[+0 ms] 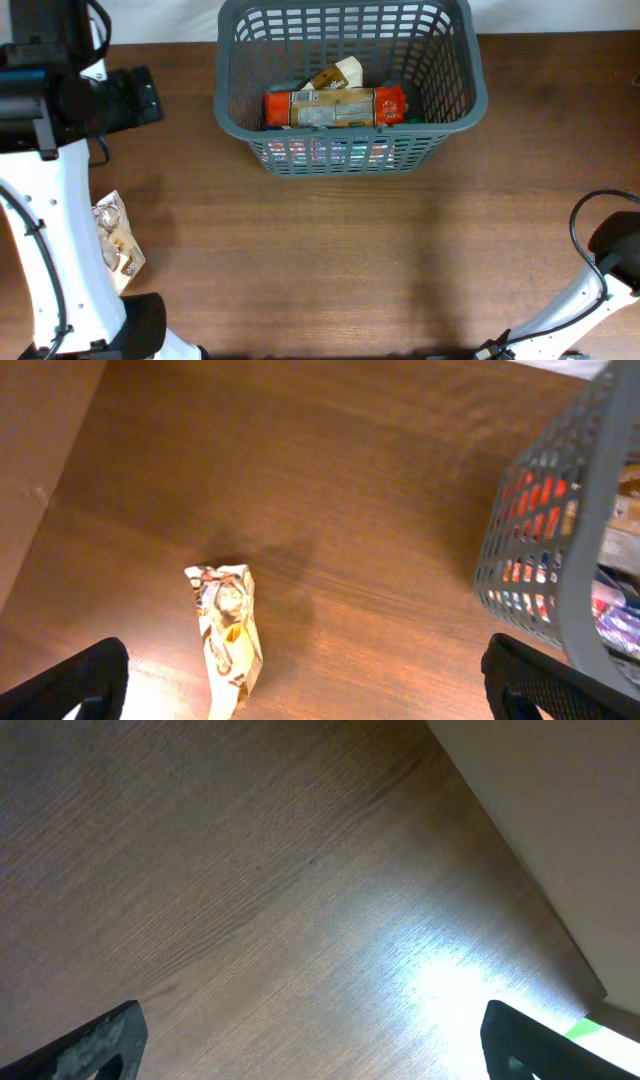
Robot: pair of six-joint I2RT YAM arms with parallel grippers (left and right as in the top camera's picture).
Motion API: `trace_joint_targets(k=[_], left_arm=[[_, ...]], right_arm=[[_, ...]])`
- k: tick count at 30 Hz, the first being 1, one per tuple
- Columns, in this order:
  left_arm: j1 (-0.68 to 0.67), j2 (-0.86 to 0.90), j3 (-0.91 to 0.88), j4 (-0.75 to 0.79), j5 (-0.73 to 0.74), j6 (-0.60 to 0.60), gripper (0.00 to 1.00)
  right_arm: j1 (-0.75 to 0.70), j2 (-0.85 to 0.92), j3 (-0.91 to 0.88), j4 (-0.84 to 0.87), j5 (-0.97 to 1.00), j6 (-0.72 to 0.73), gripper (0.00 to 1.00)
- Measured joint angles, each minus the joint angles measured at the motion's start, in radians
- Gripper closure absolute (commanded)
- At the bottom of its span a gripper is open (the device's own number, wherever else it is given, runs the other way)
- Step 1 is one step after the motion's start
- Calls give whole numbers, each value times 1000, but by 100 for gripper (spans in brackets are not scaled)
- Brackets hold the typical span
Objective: Pack container
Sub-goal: 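Withdraw the left gripper and move it over the clear snack bag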
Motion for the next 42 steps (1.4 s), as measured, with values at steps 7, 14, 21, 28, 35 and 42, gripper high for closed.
trace_joint_targets(k=[7,14,21,28,35,42], left_arm=[[69,-93,-179,0,-8,-13,1],[201,-162,-438,11,-11,-53,1],[318,-163,-617,69,-11,-64,1],[332,-163,-849,290,100,26,1],[338,-163,-1070,421,138,63,1],[424,-163,-1135,452,148,97,1]], right_arm=[[0,0,0,0,0,0,1],[0,0,0,0,0,0,1],[0,0,0,0,0,0,1],[0,0,0,0,0,0,1],[0,0,0,0,0,0,1],[0,0,0,0,0,0,1]])
